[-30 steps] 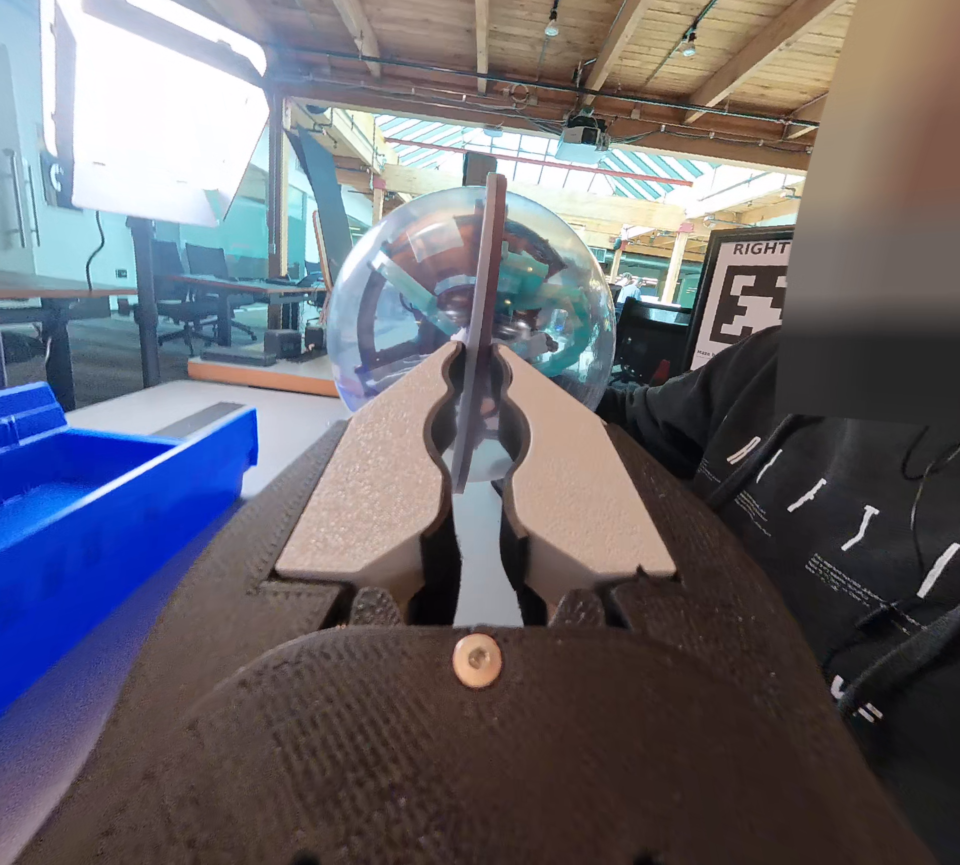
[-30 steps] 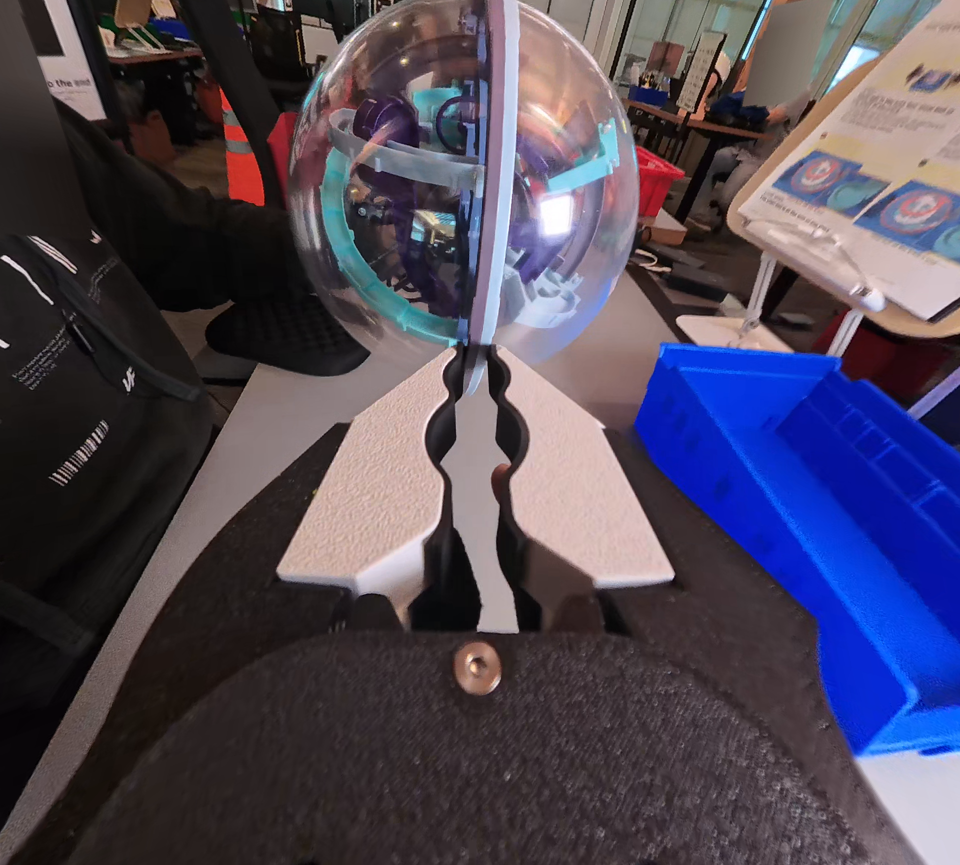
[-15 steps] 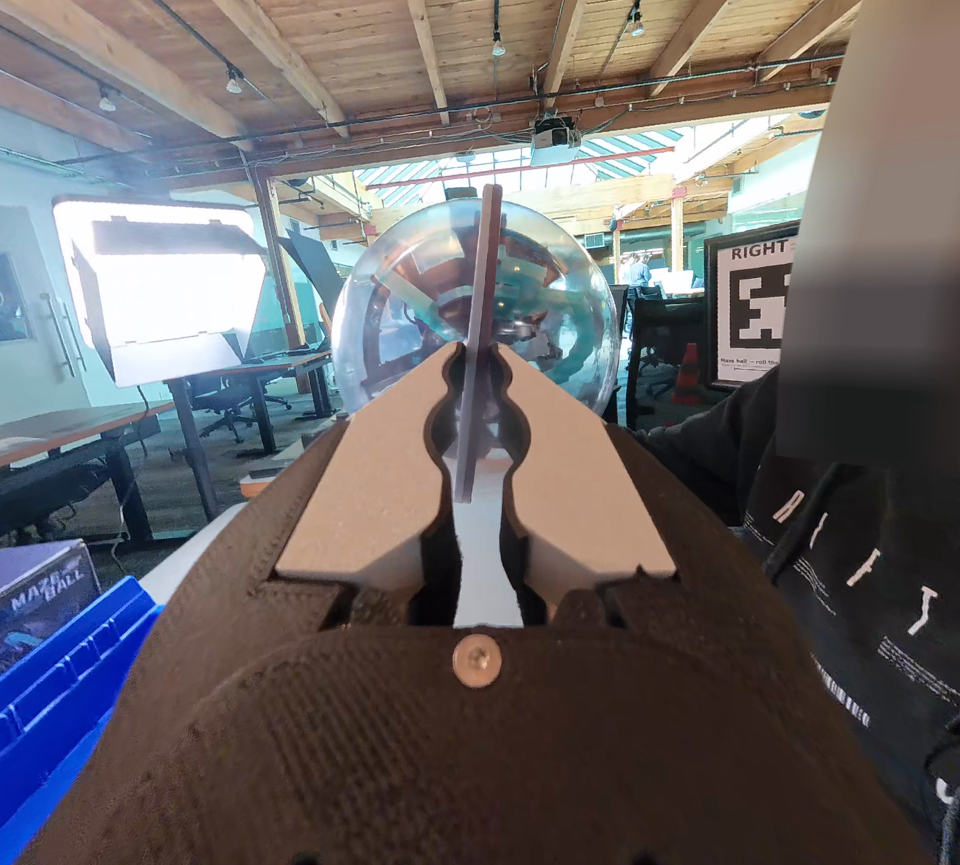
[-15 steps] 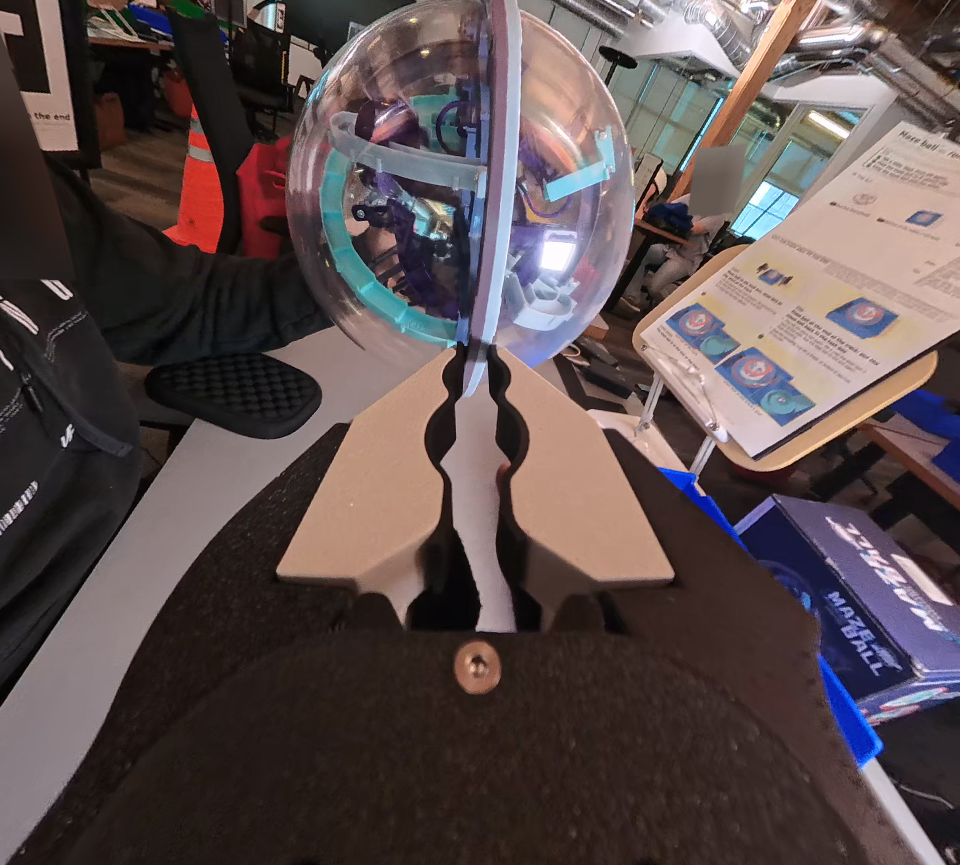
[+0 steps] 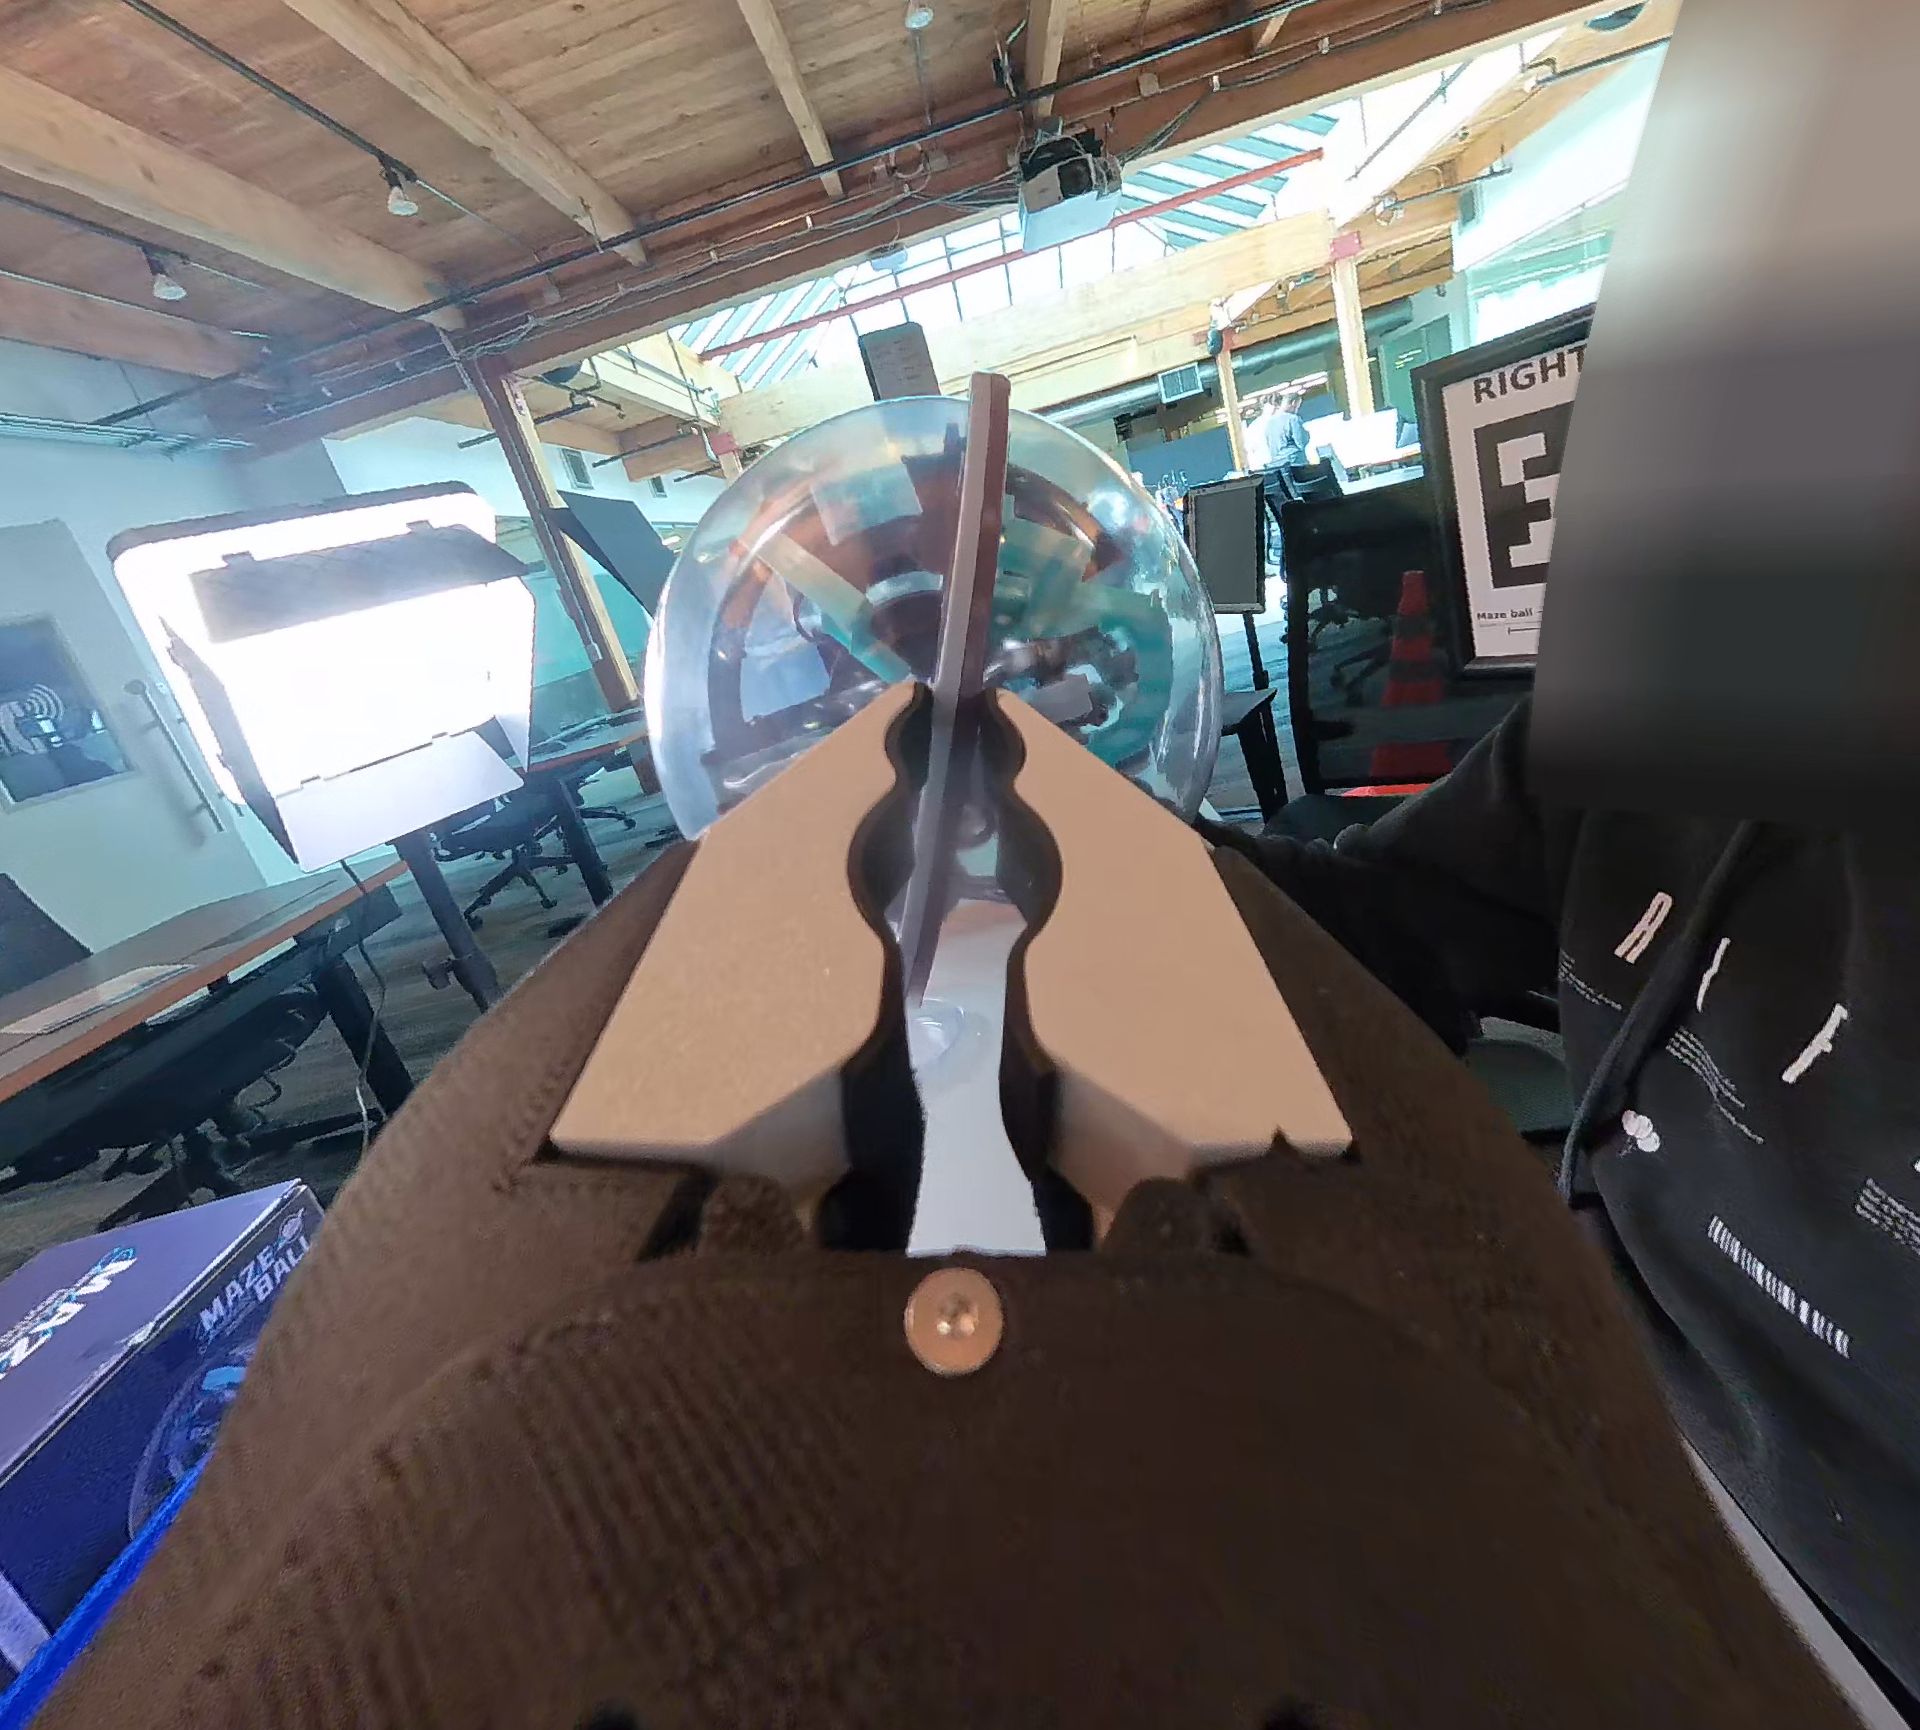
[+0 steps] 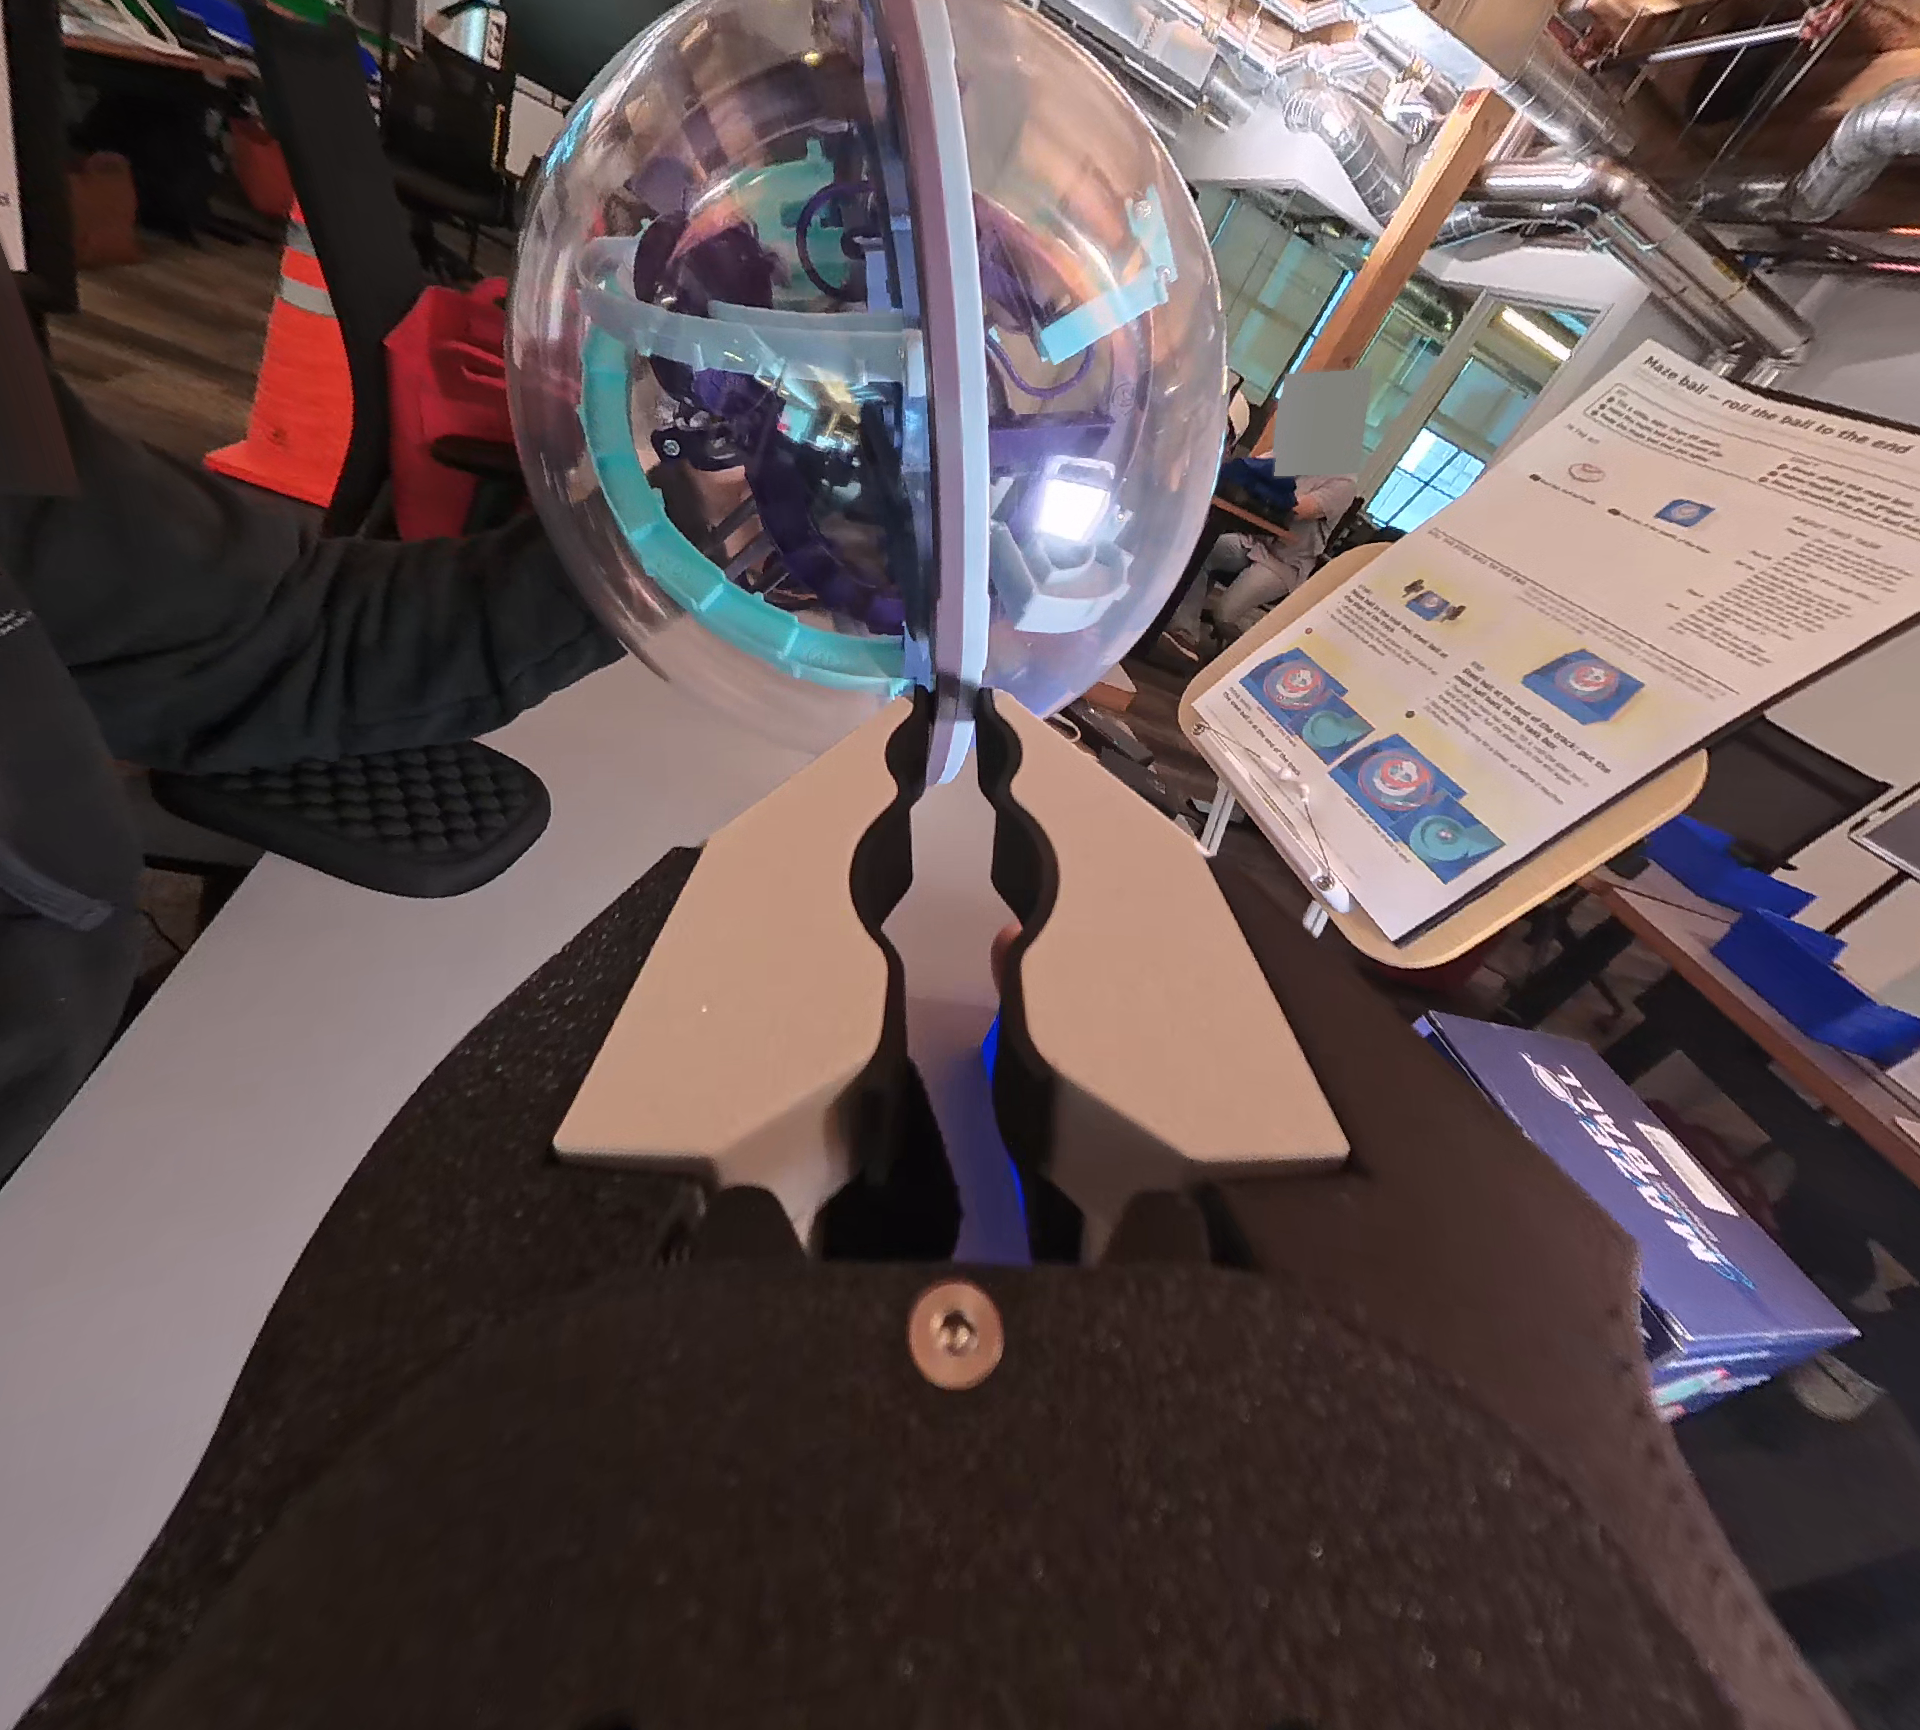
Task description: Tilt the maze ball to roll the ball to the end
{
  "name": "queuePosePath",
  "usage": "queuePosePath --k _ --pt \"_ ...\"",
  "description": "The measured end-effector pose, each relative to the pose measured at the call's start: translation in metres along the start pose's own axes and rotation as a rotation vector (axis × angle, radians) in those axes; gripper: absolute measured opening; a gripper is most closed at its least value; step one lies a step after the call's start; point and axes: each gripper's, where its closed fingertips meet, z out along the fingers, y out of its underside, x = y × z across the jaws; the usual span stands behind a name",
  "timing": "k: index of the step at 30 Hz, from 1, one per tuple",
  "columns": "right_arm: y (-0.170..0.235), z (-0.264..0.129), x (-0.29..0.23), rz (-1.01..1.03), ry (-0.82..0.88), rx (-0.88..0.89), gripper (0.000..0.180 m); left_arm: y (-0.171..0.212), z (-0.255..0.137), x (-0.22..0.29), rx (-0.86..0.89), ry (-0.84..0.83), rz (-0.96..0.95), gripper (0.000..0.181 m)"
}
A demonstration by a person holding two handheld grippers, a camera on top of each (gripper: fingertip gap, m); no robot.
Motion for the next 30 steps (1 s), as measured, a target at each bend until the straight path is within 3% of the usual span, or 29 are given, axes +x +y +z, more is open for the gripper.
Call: queuePosePath --k 16,30 --pt "-0.006 -0.008 -0.007 -0.123 0.004 0.081 0.006 0.001 0.005 0.015 0.011 0.024 0.122 0.008" --pt "0.0 -0.004 -0.001 -0.022 -0.005 0.103 0.006 0.002 0.003 0.007 -0.003 -0.02 0.064 0.008"
